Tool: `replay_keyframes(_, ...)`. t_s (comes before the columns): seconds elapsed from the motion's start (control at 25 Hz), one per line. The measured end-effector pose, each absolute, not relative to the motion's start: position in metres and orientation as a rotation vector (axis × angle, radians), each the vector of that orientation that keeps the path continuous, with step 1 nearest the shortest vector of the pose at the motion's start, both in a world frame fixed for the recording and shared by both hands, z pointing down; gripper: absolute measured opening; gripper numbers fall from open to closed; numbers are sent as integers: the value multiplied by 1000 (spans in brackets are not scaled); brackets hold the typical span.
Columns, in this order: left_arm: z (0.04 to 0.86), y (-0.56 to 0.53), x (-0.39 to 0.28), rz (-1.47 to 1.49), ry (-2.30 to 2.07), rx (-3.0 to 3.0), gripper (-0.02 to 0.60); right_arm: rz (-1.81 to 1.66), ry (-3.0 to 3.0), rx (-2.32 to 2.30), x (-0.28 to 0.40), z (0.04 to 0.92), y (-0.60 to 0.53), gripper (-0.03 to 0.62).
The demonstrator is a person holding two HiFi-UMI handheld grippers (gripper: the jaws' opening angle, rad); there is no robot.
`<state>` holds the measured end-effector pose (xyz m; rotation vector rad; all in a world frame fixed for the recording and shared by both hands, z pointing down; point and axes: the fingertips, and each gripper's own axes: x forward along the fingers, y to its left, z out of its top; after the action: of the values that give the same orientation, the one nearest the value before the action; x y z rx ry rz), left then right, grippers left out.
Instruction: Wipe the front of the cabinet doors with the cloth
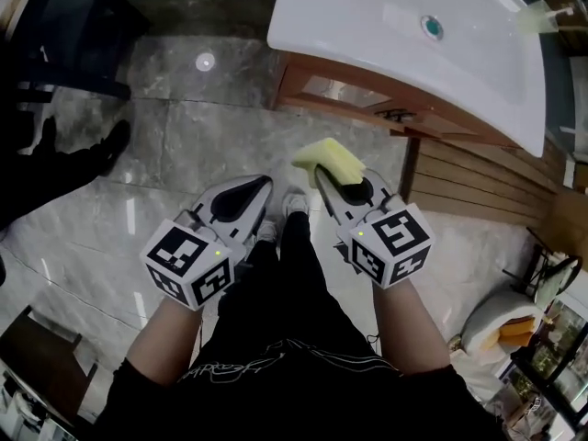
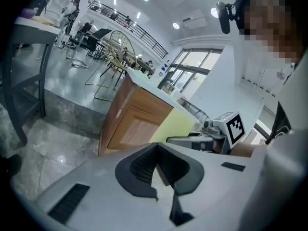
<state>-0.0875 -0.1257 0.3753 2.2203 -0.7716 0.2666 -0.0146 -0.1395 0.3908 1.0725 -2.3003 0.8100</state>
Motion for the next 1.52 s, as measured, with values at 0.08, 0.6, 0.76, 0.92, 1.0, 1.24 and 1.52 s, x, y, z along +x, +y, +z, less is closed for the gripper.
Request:
replay_keyframes(0.08, 383, -133, -87, 251, -776, 2203, 6, 811, -2319, 1079, -24, 398, -158, 40)
replay_keyframes(0.6, 417, -154, -93, 262, -824, 2123, 6, 781, -2297, 1124, -43, 453, -234, 40)
replay_keyframes(0.76, 417, -159, -89, 250, -831, 2118, 6, 765, -2248, 1163, -37, 468, -248, 40)
replay_keyframes(0.92, 422, -160, -85, 268, -829, 2112, 6, 720, -2251, 1167, -43, 472, -259, 40)
replay_keyframes(1.0, 425, -159, -85, 277, -828, 2108, 6, 719, -2247, 1169, -43, 475, -261, 40)
replay_keyframes(1.24, 429, -157, -89, 298, -842, 2094, 6, 694, -2218, 1212, -38, 481, -265, 40)
replay_keyframes(1.52, 431, -154, -84, 325, -832, 2106, 6, 671, -2196, 1271, -27, 481, -270, 40)
